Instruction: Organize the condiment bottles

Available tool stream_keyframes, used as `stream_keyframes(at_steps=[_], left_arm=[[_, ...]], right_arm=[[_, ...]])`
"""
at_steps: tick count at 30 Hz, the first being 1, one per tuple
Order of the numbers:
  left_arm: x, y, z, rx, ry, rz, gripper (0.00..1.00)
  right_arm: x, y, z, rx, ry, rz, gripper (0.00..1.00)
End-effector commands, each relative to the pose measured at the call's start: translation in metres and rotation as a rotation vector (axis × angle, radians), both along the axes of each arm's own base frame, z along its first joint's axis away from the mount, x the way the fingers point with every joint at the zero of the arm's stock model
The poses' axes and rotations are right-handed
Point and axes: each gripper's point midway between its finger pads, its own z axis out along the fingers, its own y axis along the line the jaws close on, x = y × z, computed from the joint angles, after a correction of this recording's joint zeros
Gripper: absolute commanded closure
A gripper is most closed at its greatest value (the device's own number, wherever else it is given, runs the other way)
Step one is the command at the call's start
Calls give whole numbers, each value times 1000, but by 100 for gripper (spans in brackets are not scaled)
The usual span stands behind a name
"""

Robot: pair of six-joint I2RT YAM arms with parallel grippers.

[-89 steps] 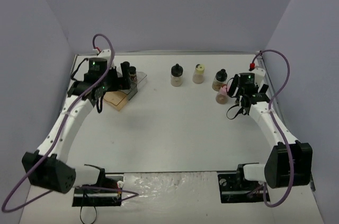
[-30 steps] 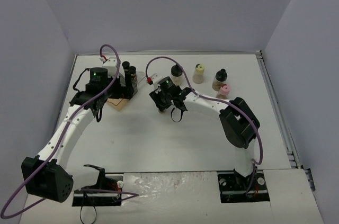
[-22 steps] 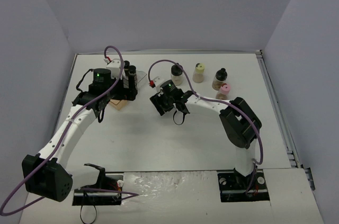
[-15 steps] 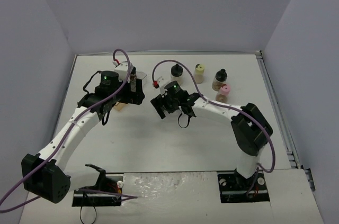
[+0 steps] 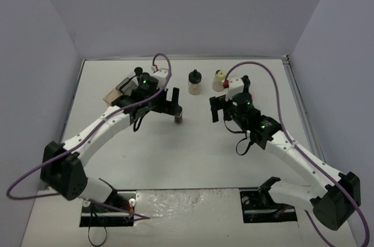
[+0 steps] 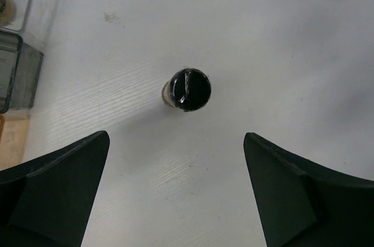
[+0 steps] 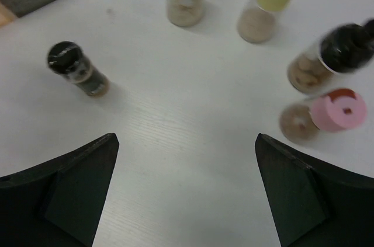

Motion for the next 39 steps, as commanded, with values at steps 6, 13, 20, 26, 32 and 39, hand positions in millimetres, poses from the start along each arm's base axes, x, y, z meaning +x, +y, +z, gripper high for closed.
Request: stream_keyframes(at_steps=[6, 13, 20, 26, 32, 39], left_arm=[[36, -50, -14, 23, -14, 12, 3], [45, -48, -57, 115, 54, 66, 15], [50, -51, -60, 109, 49, 63, 46], [55, -43, -29, 117, -3, 78, 78], [94, 9, 29, 125, -101, 231, 81], [147, 63, 62, 57, -146, 412, 81]], right_arm=[[-17, -57, 42, 111, -125, -226, 0], [-20, -62, 42, 108, -132, -238, 0], [-20, -66, 37, 100, -129, -255, 0], [-20, -66, 43, 106, -142, -258, 0], [-22, -67, 45, 115, -150, -256, 0], [-21, -68, 43, 107, -145, -264, 0]])
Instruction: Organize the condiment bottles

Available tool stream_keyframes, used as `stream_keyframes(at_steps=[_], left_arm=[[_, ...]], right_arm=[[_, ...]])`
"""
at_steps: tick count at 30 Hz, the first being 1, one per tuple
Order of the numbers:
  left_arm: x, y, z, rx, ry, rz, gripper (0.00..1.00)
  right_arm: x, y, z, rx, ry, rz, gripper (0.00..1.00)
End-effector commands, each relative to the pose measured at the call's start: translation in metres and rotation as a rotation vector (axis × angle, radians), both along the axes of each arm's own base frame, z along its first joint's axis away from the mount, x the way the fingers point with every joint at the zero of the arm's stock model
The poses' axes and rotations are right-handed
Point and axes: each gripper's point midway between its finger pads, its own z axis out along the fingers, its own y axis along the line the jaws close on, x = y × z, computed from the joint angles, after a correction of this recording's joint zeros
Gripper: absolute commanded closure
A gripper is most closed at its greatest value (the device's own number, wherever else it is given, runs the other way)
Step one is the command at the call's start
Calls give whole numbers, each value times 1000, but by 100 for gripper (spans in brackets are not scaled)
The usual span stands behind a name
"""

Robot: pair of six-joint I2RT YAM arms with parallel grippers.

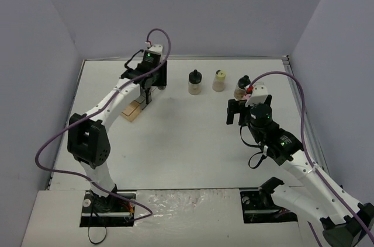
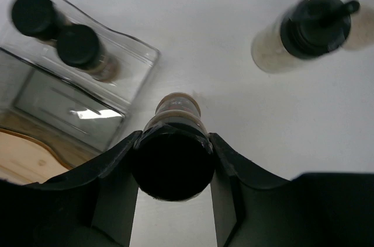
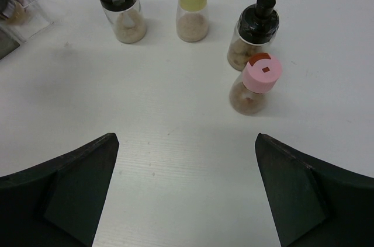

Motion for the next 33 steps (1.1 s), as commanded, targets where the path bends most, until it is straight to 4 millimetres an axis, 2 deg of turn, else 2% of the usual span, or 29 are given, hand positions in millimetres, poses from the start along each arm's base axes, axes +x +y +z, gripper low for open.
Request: stream_keyframes(at_steps=[1, 3, 7, 9, 22, 27, 33], left_arm=[[36, 38, 62, -56, -141, 132, 81], [50, 41, 61, -59, -138, 147, 81], [61, 47, 49, -49, -97, 165, 81], [68, 47, 37, -57, -71, 171, 81], [81, 50, 2, -59, -24, 224, 81], [86, 49, -17, -53, 16, 233, 81], [84, 51, -37, -26, 76, 241, 71]], right_arm=[[7, -2, 15, 29, -51, -37, 0], [7, -3, 14, 28, -50, -42, 0], [6, -6, 15, 28, -56, -52, 0], [6, -7, 16, 30, -62, -58, 0], [4, -10, 9, 22, -51, -68, 0], [5, -9, 5, 19, -41, -69, 0], [4, -11, 8, 24, -50, -75, 0]])
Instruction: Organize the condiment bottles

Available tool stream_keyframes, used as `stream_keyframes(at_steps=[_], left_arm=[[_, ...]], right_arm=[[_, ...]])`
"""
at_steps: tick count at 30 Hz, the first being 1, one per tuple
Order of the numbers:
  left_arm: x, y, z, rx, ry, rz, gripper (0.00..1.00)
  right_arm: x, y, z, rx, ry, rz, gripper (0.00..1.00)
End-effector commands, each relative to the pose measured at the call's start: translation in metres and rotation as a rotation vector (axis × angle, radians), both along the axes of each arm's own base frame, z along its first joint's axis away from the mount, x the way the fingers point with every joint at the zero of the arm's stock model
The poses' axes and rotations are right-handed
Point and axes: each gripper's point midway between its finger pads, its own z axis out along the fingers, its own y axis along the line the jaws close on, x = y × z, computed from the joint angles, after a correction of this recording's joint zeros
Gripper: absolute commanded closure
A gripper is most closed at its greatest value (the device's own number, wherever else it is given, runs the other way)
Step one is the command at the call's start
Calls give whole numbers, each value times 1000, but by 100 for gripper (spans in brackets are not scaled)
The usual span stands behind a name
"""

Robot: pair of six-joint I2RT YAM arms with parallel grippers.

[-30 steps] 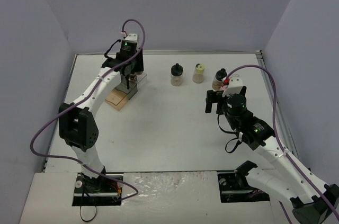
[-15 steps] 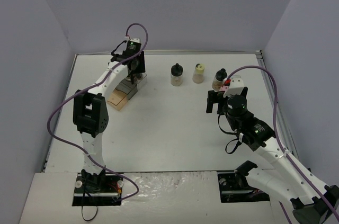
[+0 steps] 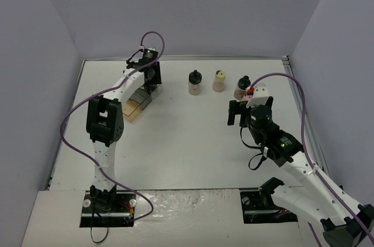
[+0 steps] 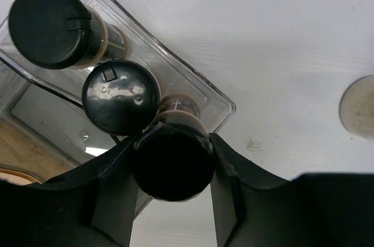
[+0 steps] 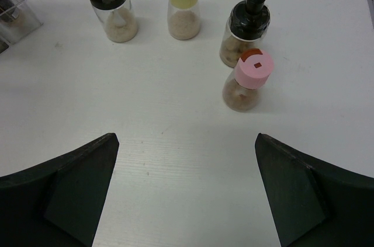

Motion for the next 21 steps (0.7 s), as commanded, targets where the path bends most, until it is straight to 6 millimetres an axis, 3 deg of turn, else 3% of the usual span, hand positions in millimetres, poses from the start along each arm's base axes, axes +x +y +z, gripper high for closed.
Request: stream_keyframes(at_steps=[1, 3, 10, 12, 16, 21], left_arm=[[15, 3, 34, -22, -73, 39, 68], [15, 3, 31, -19, -65, 38, 64], [14, 4, 33, -17, -56, 43, 26], [11, 4, 35, -20, -50, 44, 19], [-1, 2, 50, -44, -44, 41, 10], [-25, -20, 84, -112, -106, -70, 7]], right_arm=[[5, -4, 11, 31, -49, -45, 0], [6, -4, 10, 31, -46, -47, 0], [6, -5, 8, 31, -43, -56, 0], [6, -5, 8, 32, -42, -56, 0], [6, -5, 9, 35, -43, -55, 0], [5, -4, 14, 49, -54, -48, 0]])
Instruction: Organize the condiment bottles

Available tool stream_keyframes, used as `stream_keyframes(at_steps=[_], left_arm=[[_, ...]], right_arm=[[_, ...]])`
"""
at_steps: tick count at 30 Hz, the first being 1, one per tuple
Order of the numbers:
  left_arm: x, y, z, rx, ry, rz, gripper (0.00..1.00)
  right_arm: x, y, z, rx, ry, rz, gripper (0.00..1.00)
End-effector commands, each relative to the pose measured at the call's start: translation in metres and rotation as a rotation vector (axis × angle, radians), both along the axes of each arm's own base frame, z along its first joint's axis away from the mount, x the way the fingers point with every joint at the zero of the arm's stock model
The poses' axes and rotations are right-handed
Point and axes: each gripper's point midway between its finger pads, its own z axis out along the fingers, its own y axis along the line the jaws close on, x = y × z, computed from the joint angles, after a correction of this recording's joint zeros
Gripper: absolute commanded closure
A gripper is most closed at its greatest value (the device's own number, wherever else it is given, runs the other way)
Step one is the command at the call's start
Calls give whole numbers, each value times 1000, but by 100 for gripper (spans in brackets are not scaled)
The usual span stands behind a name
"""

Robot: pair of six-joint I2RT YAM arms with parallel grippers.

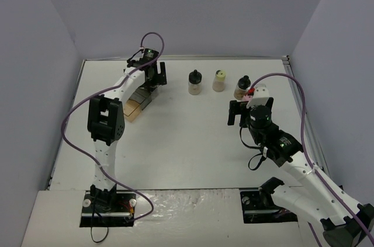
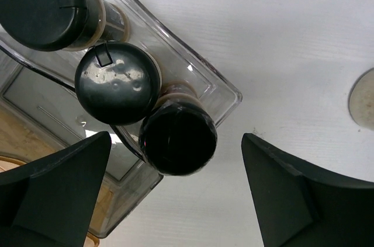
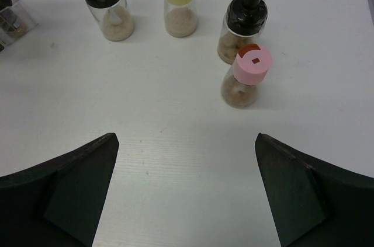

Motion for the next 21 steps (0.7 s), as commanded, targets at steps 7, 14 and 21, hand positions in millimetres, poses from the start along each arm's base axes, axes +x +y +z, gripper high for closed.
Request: stream_keyframes(at_steps=[7, 14, 21], left_arm=[[-20, -80, 142, -288, -453, -365, 4], [-15, -136, 147, -288, -527, -601, 3], [-3, -180, 145, -305, -603, -727, 3]], right_arm=[[5, 5, 24, 59, -67, 5, 0], [3, 9, 30, 68, -78, 30, 0], [1, 12, 36, 88, -86, 51, 0]])
